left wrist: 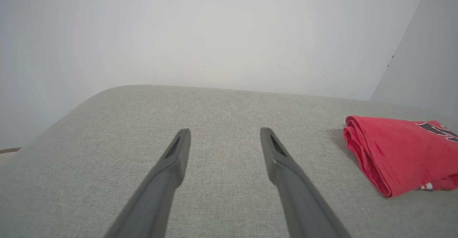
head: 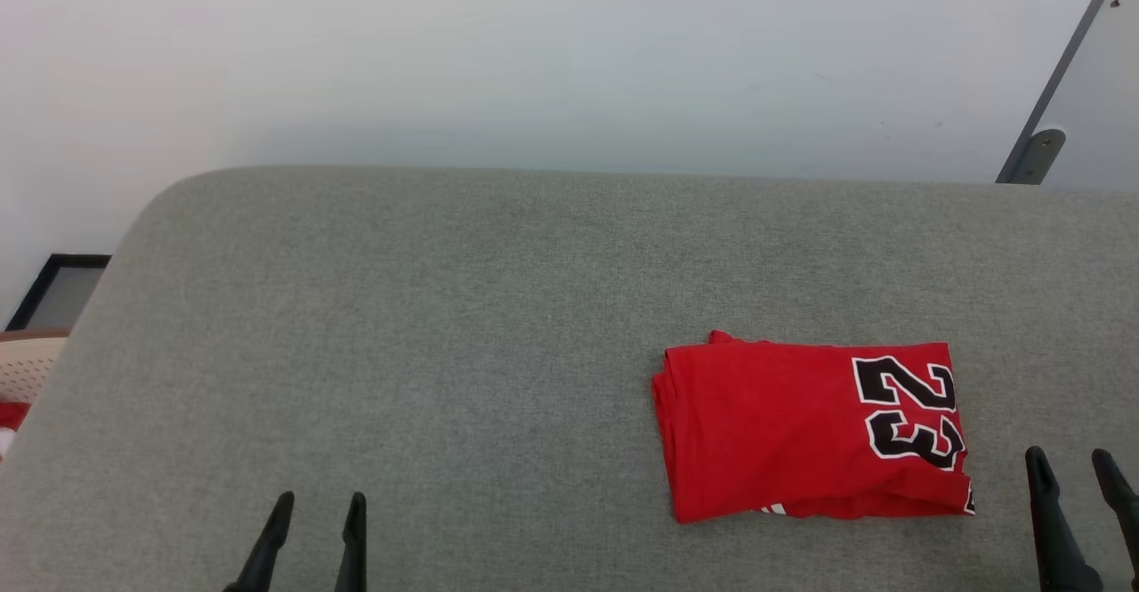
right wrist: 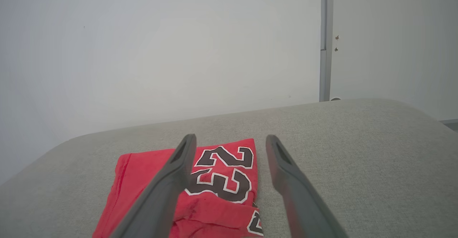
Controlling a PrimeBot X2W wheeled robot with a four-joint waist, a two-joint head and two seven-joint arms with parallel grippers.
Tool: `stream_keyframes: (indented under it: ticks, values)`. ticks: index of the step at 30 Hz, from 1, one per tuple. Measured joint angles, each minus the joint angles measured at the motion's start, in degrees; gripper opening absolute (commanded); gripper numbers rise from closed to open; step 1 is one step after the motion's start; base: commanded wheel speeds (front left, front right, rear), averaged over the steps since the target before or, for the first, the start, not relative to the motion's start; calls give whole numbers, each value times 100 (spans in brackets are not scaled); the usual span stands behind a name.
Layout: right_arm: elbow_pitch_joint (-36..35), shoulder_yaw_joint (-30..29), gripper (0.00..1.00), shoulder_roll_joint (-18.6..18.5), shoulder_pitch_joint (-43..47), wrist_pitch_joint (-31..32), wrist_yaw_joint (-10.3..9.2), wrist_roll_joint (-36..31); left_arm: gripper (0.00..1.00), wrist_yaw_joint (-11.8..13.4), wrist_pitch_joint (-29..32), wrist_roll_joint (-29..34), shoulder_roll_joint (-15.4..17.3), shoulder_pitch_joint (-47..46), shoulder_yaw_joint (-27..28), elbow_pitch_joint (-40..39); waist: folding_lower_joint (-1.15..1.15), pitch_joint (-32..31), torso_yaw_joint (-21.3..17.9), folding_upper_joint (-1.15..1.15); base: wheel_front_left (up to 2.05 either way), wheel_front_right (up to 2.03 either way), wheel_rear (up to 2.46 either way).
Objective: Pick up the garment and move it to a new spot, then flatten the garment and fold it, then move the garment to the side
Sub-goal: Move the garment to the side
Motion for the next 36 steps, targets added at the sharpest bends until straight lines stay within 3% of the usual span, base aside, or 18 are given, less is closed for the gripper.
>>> stream_keyframes:
  ticks: [8, 13, 19, 26, 29, 33, 36]
  values:
    - [15, 207, 100, -107, -194, 185, 0, -14, 100, 1, 0, 33, -43, -10, -37, -21, 0, 71, 5, 0, 0, 0, 0]
    - [142, 433, 100, -356, -853, 840, 0, 42, 100, 1, 0, -53, -94, -268, -98, -66, 0, 260, -29, 0, 0, 0, 0]
    - [525, 999, 100, -1068, -1972, 2477, 1, 223, 100, 0, 0, -33, -144, -747, -250, 8, 0, 586, -51, 0, 0, 0, 0]
    - [1122, 1269, 100, -1613, -2927, 5125, 0, 1069, 100, 0, 0, -31, -154, -1175, -438, 103, 0, 942, -49, 0, 0, 0, 0]
    - [1237, 1195, 100, -1660, -3137, 5959, 0, 1436, 100, 0, 0, -33, -153, -1330, -464, 115, 0, 1080, -20, 0, 0, 0, 0]
    - [1405, 1176, 100, -1634, -3233, 6553, 0, 1506, 100, 0, 0, -36, -157, -1566, -550, 124, 0, 1290, 29, 0, 0, 0, 0]
    - [1527, 1140, 100, -1480, -3281, 6569, 0, 1503, 100, 0, 0, -71, -182, -1731, -645, 179, 0, 1461, 80, 0, 0, 0, 0]
